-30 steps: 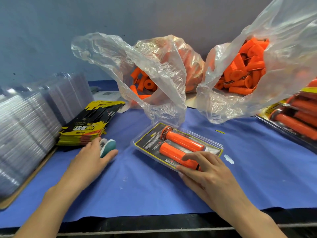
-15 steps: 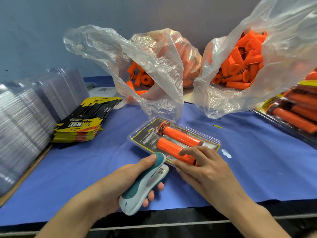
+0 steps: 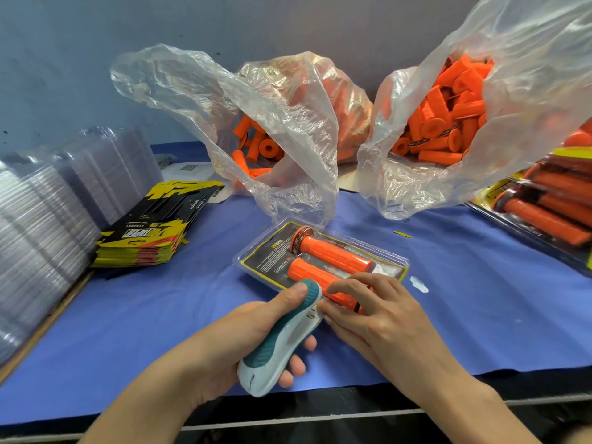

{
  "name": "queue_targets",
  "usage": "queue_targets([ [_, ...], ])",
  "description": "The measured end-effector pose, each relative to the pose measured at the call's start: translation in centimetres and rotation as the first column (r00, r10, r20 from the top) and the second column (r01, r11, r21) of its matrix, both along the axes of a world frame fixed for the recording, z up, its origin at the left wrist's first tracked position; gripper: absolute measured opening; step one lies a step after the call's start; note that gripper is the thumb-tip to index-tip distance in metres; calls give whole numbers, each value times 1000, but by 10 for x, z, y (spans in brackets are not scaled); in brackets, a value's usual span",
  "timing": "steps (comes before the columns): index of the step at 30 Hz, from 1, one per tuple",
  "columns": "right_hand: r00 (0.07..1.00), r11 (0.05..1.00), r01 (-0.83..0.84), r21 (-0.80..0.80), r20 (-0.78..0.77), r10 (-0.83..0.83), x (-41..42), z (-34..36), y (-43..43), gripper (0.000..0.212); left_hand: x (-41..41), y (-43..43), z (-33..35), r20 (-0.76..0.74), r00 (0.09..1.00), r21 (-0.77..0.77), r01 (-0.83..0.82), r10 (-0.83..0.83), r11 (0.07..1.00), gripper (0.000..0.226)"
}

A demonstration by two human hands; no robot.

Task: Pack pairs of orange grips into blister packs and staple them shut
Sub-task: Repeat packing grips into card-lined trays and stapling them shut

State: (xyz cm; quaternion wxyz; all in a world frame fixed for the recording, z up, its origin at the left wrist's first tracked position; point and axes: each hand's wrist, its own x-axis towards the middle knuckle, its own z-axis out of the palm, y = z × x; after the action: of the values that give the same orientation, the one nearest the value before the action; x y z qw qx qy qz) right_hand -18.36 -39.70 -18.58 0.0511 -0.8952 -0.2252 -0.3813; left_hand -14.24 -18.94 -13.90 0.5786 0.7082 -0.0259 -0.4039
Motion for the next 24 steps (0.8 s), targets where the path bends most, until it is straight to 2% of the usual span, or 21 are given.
queue_targets([
  [4,1000,1000,-4,-6,25,5,0,0,0,25,1,-3,1,-40,998,-91,-60,57,994,62],
  [10,1000,1000,-6,-31,19,6,0,-2,-2,21,4,-7,1,-76,997,-165,-14,1,986,50],
  [20,999,998,-38,-56,10,38,3,-9,-5,14,7,-9,-6,-76,997,-156,4,-16,988,61],
  [24,997,998,-68,0,-26,68,2,-8,-4,16,7,-10,-9,-63,998,-140,-7,-2,990,66],
])
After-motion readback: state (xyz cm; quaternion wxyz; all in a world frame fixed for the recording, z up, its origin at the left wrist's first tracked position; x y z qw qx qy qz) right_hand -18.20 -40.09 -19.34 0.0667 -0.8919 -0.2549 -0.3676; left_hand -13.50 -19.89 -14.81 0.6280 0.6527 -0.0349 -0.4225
